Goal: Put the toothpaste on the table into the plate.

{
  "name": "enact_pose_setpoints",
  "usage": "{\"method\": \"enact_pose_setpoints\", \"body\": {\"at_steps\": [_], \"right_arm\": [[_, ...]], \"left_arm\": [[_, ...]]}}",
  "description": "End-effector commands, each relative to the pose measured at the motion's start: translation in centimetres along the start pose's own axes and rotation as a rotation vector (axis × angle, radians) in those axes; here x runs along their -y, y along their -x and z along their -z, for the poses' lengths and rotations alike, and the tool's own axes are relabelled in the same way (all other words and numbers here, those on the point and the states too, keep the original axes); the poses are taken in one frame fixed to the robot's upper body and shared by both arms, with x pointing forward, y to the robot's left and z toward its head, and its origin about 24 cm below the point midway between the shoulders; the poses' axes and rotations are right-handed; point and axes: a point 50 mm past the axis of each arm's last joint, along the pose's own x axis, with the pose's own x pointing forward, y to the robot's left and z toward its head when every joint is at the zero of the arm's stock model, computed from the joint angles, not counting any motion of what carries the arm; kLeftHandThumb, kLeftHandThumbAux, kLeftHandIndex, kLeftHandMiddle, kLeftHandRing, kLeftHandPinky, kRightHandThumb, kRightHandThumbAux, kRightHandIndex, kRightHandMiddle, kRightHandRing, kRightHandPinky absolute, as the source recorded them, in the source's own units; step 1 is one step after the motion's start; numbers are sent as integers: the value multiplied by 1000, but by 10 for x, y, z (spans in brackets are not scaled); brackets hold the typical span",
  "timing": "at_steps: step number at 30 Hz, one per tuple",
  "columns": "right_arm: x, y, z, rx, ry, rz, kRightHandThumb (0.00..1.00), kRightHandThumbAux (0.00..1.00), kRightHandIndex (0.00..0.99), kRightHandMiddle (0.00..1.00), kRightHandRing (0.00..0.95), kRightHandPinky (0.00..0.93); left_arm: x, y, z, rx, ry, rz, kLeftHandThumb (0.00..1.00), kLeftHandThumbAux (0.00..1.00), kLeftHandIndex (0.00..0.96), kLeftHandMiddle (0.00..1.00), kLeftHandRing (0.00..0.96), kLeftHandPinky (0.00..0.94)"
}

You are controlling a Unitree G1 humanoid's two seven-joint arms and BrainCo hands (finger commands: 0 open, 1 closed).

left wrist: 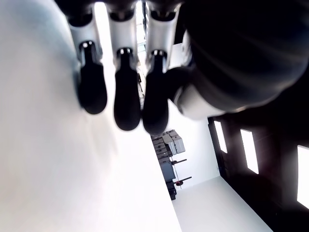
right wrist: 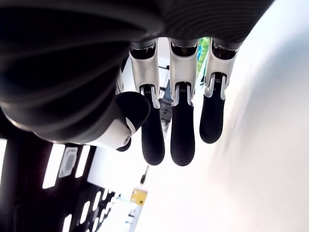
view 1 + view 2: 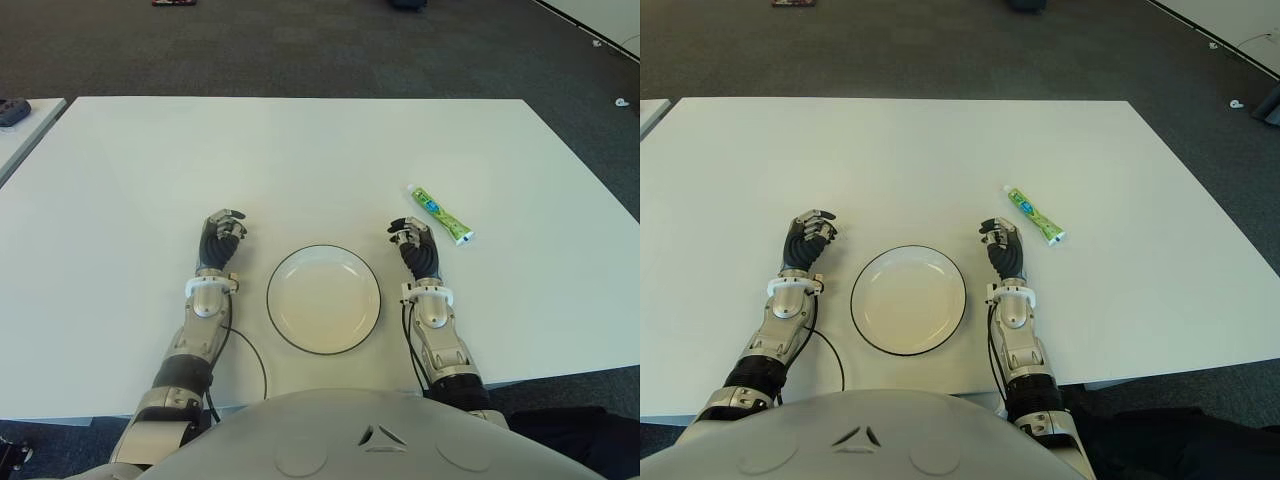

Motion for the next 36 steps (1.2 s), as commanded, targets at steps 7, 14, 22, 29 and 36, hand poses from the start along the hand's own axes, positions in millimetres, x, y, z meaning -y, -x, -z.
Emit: {"method": "enact_pose_setpoints", "body": {"at_steps": [7,14,22,29,36], "right_arm": [[10,1,-15,188,115,83,826,696,372,494,521,469],[19,-3,-19,271,242,106,710,719,404,352,324,284],[34,-16,-29,371,323,165,524,567,117,124,103,80],[43,-27,-39,408,395,196,565,448,20,22,15,11],[50,-36,-43,379,472,159,600,318,1,1,0,0]], "left_arm": [[1,5,10,-56,-33,20,698,720,437,642,642,608],[2,5,9,-47,-21,17,699,721,437,640,636,601],[2,5,9,-49,-21,19,699,721,437,648,643,612],[2,5,10,-49,-27,23,699,721,437,643,639,601],[3,6,11,-57,-35,27,699,721,436,642,645,610]]}}
